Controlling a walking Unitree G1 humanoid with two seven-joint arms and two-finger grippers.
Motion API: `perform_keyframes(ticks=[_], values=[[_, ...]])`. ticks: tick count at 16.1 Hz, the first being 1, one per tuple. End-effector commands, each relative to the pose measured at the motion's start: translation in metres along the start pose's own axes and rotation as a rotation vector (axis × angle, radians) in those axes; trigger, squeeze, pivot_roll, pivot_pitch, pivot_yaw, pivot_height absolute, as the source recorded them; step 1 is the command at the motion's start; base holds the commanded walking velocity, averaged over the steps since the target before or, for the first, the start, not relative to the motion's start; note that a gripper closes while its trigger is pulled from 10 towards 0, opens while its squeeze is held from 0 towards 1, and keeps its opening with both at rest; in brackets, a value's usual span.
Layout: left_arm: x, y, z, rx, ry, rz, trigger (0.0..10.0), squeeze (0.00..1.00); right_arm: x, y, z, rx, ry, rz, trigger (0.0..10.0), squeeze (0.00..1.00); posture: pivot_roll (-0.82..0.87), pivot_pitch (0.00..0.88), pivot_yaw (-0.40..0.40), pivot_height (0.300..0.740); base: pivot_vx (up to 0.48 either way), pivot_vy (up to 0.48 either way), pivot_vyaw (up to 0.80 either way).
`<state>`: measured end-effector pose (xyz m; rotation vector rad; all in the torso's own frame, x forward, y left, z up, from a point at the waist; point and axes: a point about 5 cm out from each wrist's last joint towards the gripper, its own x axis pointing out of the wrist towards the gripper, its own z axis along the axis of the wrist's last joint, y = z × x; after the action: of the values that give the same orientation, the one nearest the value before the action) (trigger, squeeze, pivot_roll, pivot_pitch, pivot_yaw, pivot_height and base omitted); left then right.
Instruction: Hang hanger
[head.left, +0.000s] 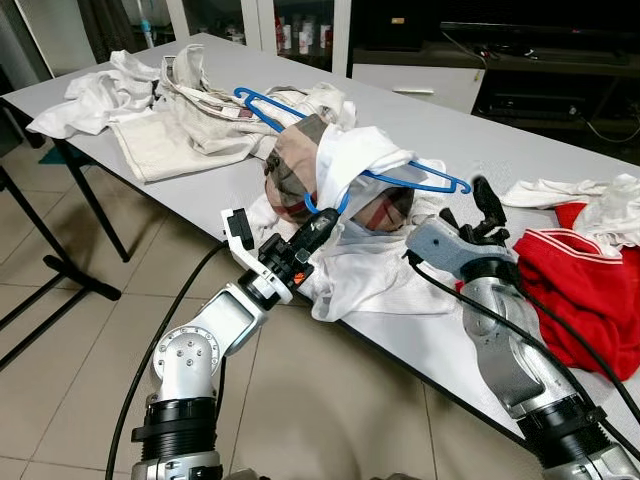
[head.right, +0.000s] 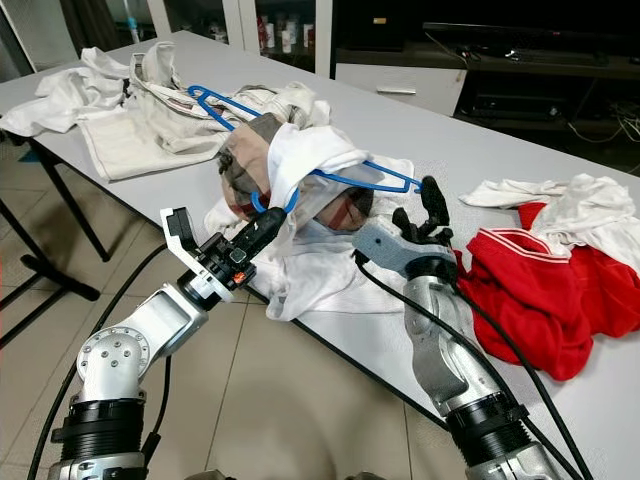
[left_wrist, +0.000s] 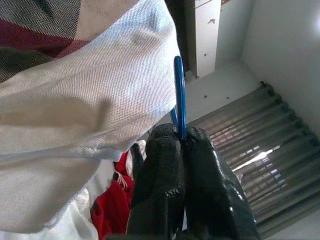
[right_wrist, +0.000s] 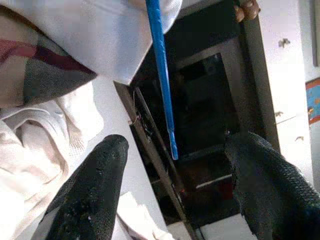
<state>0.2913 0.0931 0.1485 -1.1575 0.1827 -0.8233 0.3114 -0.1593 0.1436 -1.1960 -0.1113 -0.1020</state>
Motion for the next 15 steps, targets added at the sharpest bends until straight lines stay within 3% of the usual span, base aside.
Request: perform_keyframes(ticks=[1, 5, 11, 12, 13, 14, 15], values=[[0.008, -0.007, 0.001, 0.024, 0.019, -0.037, 0.0, 0.00, 0.004, -0.005, 0.010, -0.036, -0.054, -0.020, 10.0, 0.00, 0.00, 0.000, 0.020, 0.723, 0.000, 0.000, 0.00], [0.010, -0.008, 0.000, 0.035, 0.032, -0.047, 0.0, 0.00, 0.007, 0.000, 0.026, -0.048, -0.124, 0.018, 10.0, 0.00, 0.00, 0.000, 0.023, 0.723, 0.000, 0.000, 0.00], [0.011, -0.010, -0.002, 0.050, 0.041, -0.055, 0.0, 0.00, 0.020, -0.006, 0.039, -0.049, -0.176, 0.008, 10.0, 0.00, 0.01, 0.000, 0.018, 0.723, 0.000, 0.000, 0.00], [0.011, -0.010, -0.002, 0.053, 0.040, -0.057, 0.0, 0.00, 0.020, -0.005, 0.039, -0.042, -0.180, 0.018, 4.3, 0.00, 0.01, 0.000, 0.016, 0.723, 0.000, 0.000, 0.00], [0.011, -0.010, -0.002, 0.056, 0.040, -0.058, 0.0, 0.00, 0.020, -0.005, 0.038, -0.035, -0.178, 0.024, 1.5, 0.00, 0.01, 0.000, 0.015, 0.723, 0.000, 0.000, 0.00], [0.011, -0.010, -0.002, 0.055, 0.038, -0.057, 0.0, 0.00, 0.020, -0.003, 0.037, -0.029, -0.178, 0.033, 0.0, 0.00, 0.01, 0.000, 0.015, 0.723, 0.000, 0.000, 0.00], [0.011, -0.009, -0.002, 0.055, 0.037, -0.055, 0.0, 0.00, 0.019, -0.002, 0.037, -0.023, -0.178, 0.045, 0.0, 0.00, 0.00, 0.000, 0.016, 0.723, 0.000, 0.000, 0.00]])
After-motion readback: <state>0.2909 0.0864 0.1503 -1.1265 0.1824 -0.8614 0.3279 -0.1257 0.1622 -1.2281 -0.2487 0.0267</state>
